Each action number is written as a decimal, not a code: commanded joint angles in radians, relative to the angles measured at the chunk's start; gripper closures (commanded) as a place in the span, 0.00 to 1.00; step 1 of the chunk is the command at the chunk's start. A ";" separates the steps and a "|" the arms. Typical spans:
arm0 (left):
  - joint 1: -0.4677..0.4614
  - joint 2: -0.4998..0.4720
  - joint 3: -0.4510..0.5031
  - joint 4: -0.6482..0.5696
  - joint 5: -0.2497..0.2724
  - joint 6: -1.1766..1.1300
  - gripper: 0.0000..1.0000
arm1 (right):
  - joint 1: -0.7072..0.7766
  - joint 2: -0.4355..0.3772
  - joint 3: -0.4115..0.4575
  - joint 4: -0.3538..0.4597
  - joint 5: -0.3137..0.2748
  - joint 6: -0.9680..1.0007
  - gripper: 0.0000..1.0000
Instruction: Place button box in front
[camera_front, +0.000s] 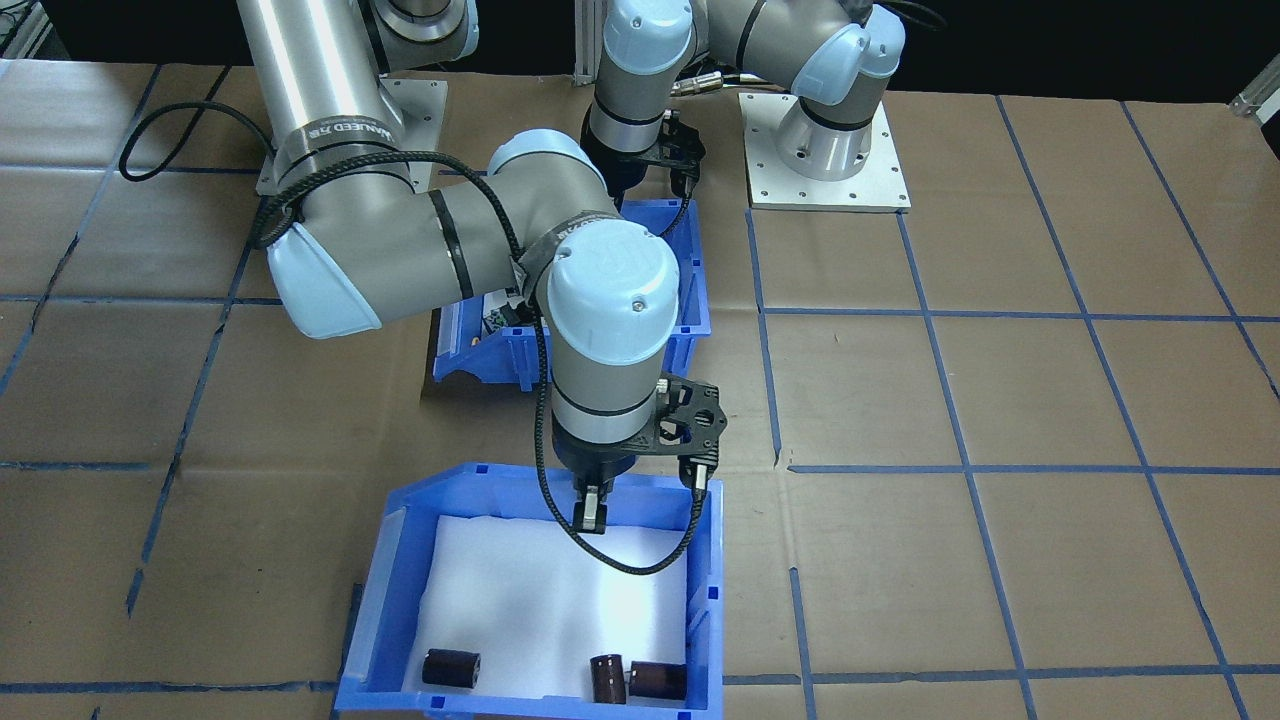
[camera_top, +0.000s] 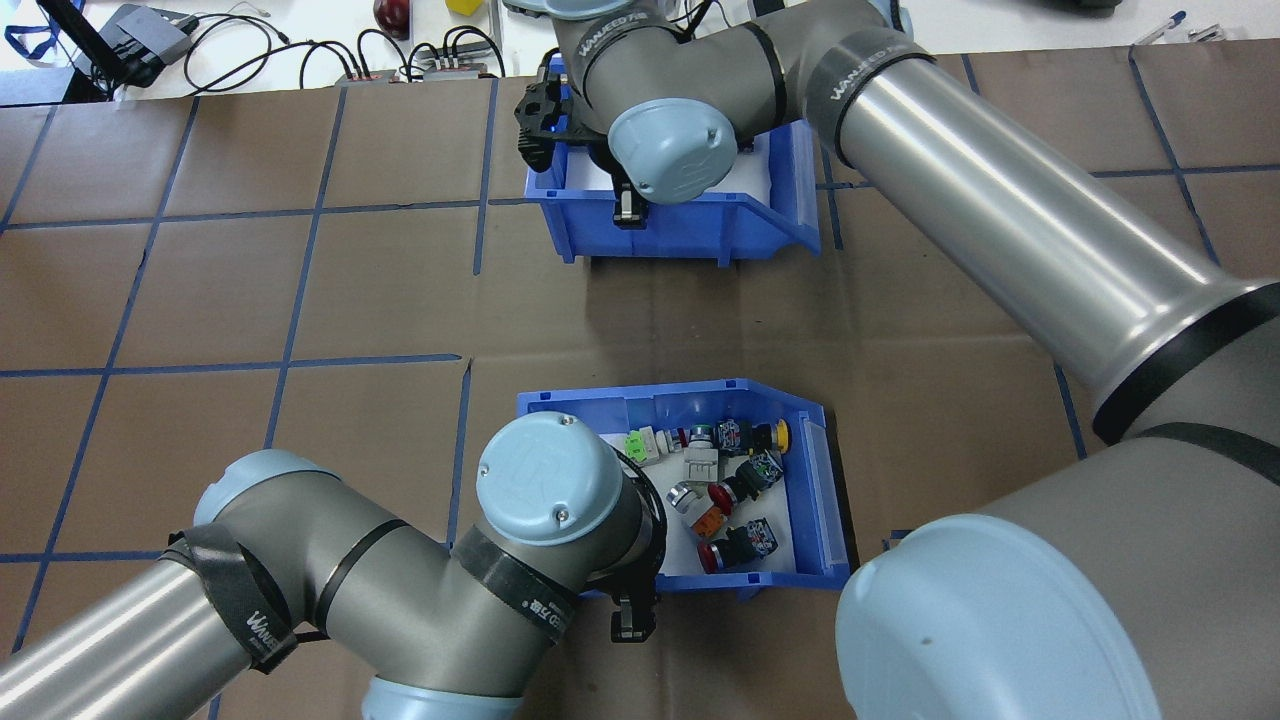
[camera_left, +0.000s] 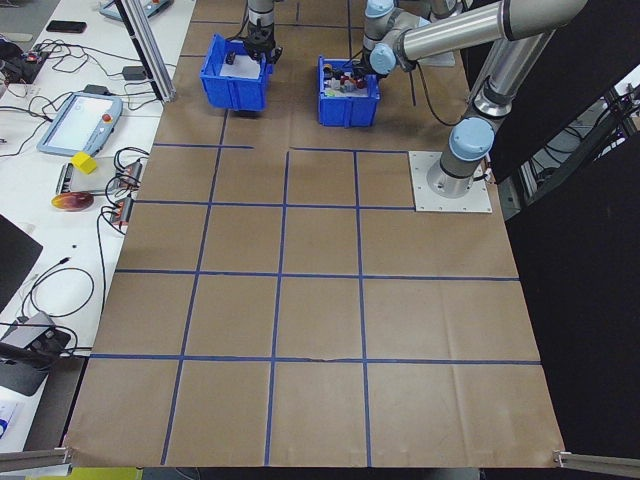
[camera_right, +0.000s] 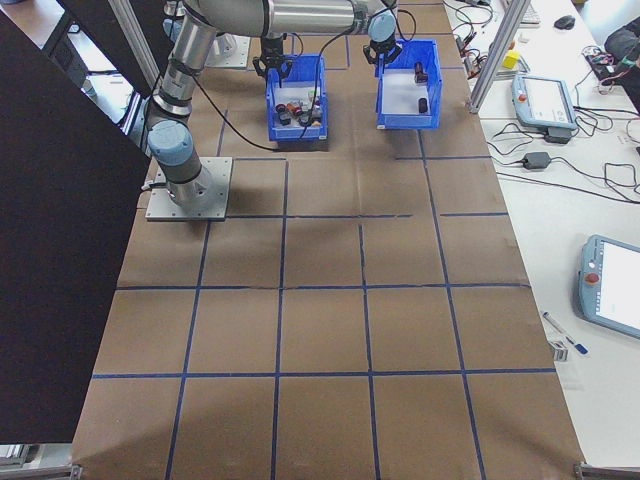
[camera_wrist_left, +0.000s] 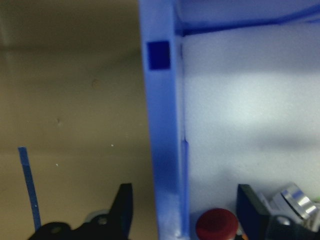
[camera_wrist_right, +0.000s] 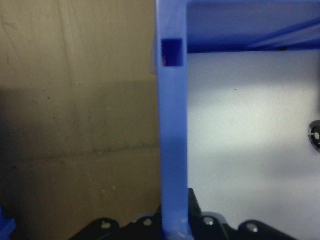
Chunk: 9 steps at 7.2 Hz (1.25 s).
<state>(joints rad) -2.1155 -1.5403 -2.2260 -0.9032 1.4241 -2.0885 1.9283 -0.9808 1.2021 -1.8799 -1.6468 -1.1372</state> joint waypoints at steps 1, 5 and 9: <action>0.006 0.015 0.009 0.004 0.009 0.021 1.00 | -0.119 -0.044 0.010 0.011 -0.004 -0.170 0.95; 0.144 0.049 0.072 0.010 0.116 0.198 1.00 | -0.339 -0.192 0.173 0.012 -0.001 -0.378 0.95; 0.304 -0.171 0.272 0.079 -0.063 0.338 1.00 | -0.491 -0.415 0.477 -0.007 0.012 -0.533 0.95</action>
<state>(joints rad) -1.8429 -1.6013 -2.0398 -0.8535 1.4139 -1.7782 1.4778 -1.3197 1.5671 -1.8736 -1.6399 -1.6313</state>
